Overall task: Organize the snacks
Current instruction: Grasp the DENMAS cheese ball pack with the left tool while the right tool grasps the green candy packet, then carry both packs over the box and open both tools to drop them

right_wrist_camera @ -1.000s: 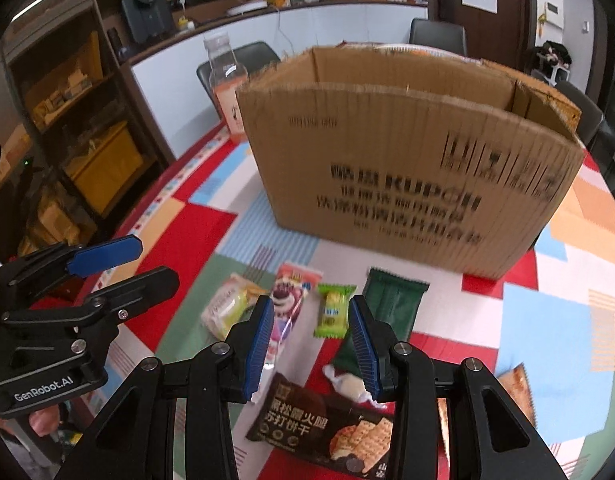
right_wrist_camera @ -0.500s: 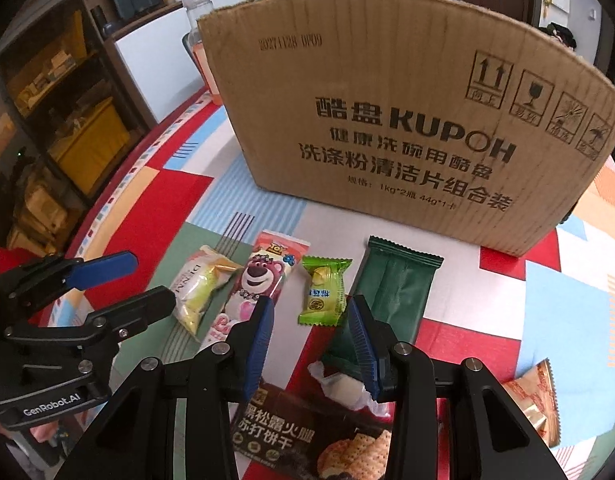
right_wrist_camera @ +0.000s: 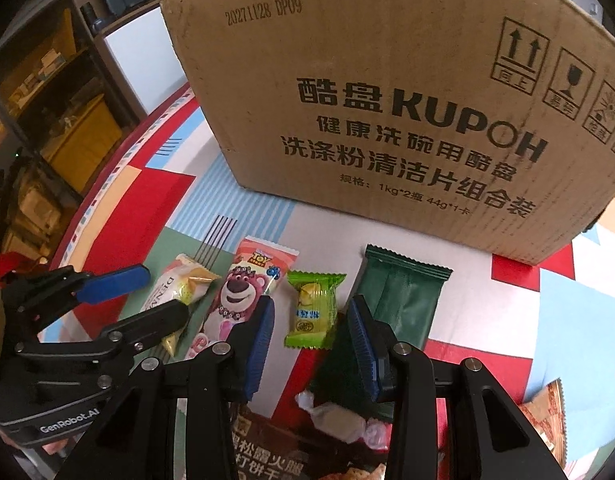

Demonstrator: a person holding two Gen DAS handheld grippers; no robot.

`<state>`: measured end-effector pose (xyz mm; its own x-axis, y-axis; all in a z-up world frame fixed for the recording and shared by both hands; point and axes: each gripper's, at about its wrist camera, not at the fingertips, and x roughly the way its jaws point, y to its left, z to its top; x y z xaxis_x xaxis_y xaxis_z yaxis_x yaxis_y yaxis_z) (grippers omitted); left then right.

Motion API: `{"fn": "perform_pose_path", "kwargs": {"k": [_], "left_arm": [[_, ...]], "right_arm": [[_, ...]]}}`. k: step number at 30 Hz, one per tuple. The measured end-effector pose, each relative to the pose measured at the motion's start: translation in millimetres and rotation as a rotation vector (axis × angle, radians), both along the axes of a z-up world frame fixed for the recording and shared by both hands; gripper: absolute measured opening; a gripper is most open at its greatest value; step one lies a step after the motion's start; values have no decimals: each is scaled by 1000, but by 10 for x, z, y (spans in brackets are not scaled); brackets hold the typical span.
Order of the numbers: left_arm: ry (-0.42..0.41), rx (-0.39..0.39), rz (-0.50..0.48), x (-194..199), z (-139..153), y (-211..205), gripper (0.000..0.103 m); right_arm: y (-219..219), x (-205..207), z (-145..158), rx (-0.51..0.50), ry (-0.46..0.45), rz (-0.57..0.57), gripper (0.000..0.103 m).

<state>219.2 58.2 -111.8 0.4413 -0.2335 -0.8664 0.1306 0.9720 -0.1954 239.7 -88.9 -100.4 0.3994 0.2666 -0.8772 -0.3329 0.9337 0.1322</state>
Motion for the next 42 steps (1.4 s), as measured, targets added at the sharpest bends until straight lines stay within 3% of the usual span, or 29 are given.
{"fn": "perform_pose_path", "kwargs": {"k": [4, 14, 21, 42], "left_arm": [[13, -12, -4, 35, -43, -9, 40], [5, -1, -10, 75, -61, -49, 33], [-3, -2, 4, 54, -22, -37, 31], [-208, -34, -15, -303, 816, -170, 31]], "right_arm": [[29, 42, -5, -3, -3, 0, 39], [97, 104, -101, -24, 11, 11, 25], [63, 58, -56, -21, -2, 8, 23], [-194, -337, 727, 60, -176, -14, 23]]}}
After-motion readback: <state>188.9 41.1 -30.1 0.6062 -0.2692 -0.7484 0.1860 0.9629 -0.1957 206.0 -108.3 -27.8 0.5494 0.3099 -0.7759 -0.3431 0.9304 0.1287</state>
